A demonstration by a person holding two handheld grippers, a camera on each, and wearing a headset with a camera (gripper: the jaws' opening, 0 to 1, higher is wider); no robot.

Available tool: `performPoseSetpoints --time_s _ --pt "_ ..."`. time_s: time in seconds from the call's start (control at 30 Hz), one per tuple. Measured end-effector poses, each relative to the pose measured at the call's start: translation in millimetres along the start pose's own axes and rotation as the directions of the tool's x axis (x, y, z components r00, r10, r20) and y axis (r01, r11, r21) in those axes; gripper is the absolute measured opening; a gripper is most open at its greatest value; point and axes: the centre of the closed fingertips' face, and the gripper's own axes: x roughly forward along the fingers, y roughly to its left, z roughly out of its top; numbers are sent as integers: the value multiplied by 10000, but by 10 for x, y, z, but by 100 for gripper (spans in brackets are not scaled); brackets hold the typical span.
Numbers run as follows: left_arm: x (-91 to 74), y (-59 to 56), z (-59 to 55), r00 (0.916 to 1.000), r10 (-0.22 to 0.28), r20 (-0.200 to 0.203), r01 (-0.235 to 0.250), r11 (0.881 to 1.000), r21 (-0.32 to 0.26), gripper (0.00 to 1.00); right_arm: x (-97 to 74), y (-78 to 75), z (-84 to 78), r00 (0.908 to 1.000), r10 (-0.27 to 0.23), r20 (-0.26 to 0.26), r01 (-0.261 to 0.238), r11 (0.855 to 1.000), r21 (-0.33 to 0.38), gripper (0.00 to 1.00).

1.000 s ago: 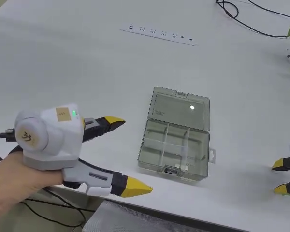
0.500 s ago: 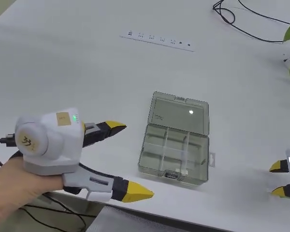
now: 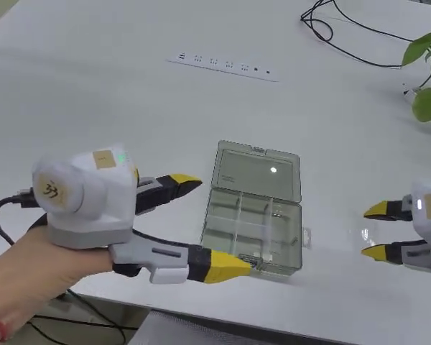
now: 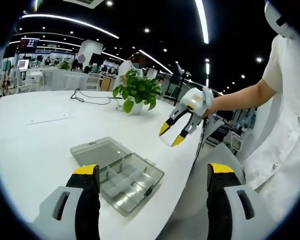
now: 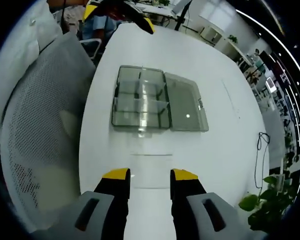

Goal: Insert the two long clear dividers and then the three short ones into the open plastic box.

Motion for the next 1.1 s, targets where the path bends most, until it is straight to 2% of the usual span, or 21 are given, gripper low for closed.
performPoseSetpoints --time_s 0.03,0.1,0.2,0.23,0.4,0.5,0.53,0.6,0.73,0.8,0.87,0.97,1.1 --pt "17 -1 17 10000 18 19 -18 9999 -124 87 5 -23 -8 10000 -60 39 60 10000 -62 32" --pt "61 -25 74 9998 -67 182 73 9995 -315 85 -51 -26 115 9996 -222 184 225 9996 -179 32" --pt "116 -37 110 9999 -23 117 27 9993 -379 84 -125 -28 257 9986 -414 343 425 9987 -296 32" --pt "140 -42 124 10000 29 74 -24 9978 -669 83 -163 -17 341 9978 -499 426 515 9981 -353 32" --pt "240 -129 182 9998 -143 110 155 9929 -1176 75 -275 32 589 9952 -742 636 780 9952 -591 32" --pt "312 -174 178 9997 -221 -48 211 9873 -1574 71 -333 66 733 9932 -964 660 1022 9906 -913 32" --pt "329 -182 175 9997 -231 -93 211 9839 -1775 70 -344 70 758 9927 -1013 650 1074 9893 -985 32" --pt "369 -242 219 9990 -425 118 441 9749 -2182 66 -367 90 825 9915 -1132 637 1200 9861 -1150 32" --pt "436 -274 264 9984 -449 358 539 9475 -3152 51 -400 121 934 9896 -1285 639 1361 9817 -1331 32" --pt "459 -306 286 9974 -518 506 660 9379 -3407 46 -414 129 982 9882 -1380 657 1459 9798 -1368 32" --pt "486 -351 301 9962 -615 621 805 9217 -3794 41 -421 137 1013 9877 -1432 620 1508 9780 -1439 32" --pt "522 -413 306 9943 -820 688 1031 9068 -4088 34 -427 147 1071 9870 -1475 645 1556 9768 -1470 32" --pt "548 -450 311 9929 -901 779 1149 8964 -4280 25 -442 152 1129 9855 -1550 690 1643 9733 -1603 32"
